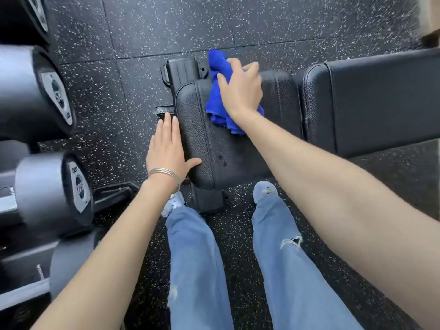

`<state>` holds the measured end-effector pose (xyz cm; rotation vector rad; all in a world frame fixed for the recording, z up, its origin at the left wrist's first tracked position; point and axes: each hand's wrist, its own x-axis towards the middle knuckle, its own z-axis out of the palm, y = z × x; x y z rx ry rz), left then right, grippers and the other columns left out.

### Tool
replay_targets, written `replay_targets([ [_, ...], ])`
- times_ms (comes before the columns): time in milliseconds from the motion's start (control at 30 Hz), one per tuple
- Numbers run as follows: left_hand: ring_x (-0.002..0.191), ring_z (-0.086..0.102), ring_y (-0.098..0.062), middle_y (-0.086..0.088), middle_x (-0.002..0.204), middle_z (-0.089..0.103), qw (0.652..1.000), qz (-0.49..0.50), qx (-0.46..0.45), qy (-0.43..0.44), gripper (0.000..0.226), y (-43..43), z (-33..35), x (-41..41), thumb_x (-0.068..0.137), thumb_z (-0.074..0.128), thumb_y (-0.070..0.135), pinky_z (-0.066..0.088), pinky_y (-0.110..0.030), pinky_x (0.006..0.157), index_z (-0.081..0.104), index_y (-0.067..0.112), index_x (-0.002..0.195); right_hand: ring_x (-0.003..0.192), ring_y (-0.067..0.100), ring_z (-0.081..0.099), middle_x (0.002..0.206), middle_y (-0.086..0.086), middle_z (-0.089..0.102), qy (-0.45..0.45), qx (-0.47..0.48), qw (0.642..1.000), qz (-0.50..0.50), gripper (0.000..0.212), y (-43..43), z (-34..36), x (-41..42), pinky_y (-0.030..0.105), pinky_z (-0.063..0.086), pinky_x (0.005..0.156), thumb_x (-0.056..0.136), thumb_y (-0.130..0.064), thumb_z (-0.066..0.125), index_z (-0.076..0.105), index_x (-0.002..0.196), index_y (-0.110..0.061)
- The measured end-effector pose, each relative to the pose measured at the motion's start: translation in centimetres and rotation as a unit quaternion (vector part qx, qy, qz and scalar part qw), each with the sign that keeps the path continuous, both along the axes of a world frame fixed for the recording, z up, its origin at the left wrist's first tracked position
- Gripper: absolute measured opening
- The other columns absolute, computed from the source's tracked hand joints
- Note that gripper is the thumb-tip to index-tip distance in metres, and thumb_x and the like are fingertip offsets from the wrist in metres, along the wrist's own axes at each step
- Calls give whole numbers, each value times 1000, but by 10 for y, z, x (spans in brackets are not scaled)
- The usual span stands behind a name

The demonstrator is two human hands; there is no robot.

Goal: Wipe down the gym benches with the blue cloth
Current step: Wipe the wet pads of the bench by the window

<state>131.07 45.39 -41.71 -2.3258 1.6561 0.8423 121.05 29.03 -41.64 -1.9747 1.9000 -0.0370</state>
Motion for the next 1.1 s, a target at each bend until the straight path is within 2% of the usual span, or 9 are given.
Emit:
replay_targets([
  [167, 147, 0, -25, -12, 159, -4, 1000, -28, -1, 14, 110, -1, -5, 14, 79, 60, 59, 8, -35, 121, -2, 1, 149, 104, 26, 49, 122, 5, 44, 5, -16, 994, 106, 40, 42, -2, 54, 34, 44, 81, 89, -43, 53, 51, 127, -31],
  [333, 147, 4, -23, -12, 159, 0, 998, -53, -5, 46, 111, -3, -8, 20, 78, 64, 56, 11, -35, 120, -1, 1, 149, 106, 28, 50, 121, 7, 45, 27, 2, 980, 197, 43, 12, 6, 18, 36, 43, 82, 87, -40, 53, 50, 129, -34],
  [400, 147, 4, -23, -11, 159, -1, 996, -73, -12, 45, 114, -4, -8, 24, 76, 65, 57, 12, -36, 120, -3, 2, 149, 107, 30, 50, 121, 9, 45, 33, -6, 989, 147, 43, -4, 6, -12, 37, 43, 82, 86, -38, 53, 50, 128, -33],
  [467, 148, 2, -23, -10, 159, -4, 995, -90, -24, 46, 115, -6, -7, 26, 75, 66, 56, 12, -36, 120, -5, 4, 149, 110, 30, 49, 123, 11, 44, 48, -19, 998, 47, 41, -17, 6, -53, 37, 43, 84, 88, -37, 52, 50, 128, -31],
  [600, 148, -3, -24, -6, 159, -10, 991, -126, -34, 42, 113, -10, -5, 28, 76, 65, 56, 13, -38, 120, -6, 8, 150, 111, 33, 48, 125, 14, 44, 89, -35, 989, -109, 41, -4, 10, -128, 39, 40, 88, 91, -36, 48, 47, 132, -27],
  [767, 148, -3, -22, -6, 159, -11, 991, -123, -26, 39, 113, -11, -1, 26, 76, 67, 53, 12, -37, 120, -6, 8, 150, 109, 34, 48, 133, 6, 42, 84, -54, 973, -206, 38, 19, 0, -97, 44, 38, 91, 96, -34, 46, 45, 133, -33],
  [867, 148, 0, -22, -7, 159, -11, 992, -117, -13, 38, 114, -13, 4, 21, 75, 71, 48, 12, -36, 120, -5, 5, 150, 102, 32, 51, 127, 5, 45, 81, -75, 979, -173, 38, 41, -2, -67, 40, 40, 84, 93, -35, 49, 49, 131, -32],
  [1000, 147, 4, -22, -8, 159, -10, 994, -100, -4, 41, 115, -16, 8, 17, 74, 75, 41, 14, -35, 120, -4, 4, 149, 84, 32, 53, 106, 9, 53, -33, -71, 993, -94, 37, 88, -9, -37, 37, 43, 73, 83, -29, 63, 61, 120, -25],
  [1100, 147, 3, -24, -10, 159, -8, 995, -92, 4, 40, 116, -18, 10, 14, 72, 78, 38, 11, -35, 120, -2, 2, 149, 73, 32, 54, 94, 12, 57, -55, -80, 995, -1, 38, 117, -10, -31, 35, 47, 62, 73, -25, 69, 67, 110, -21],
])
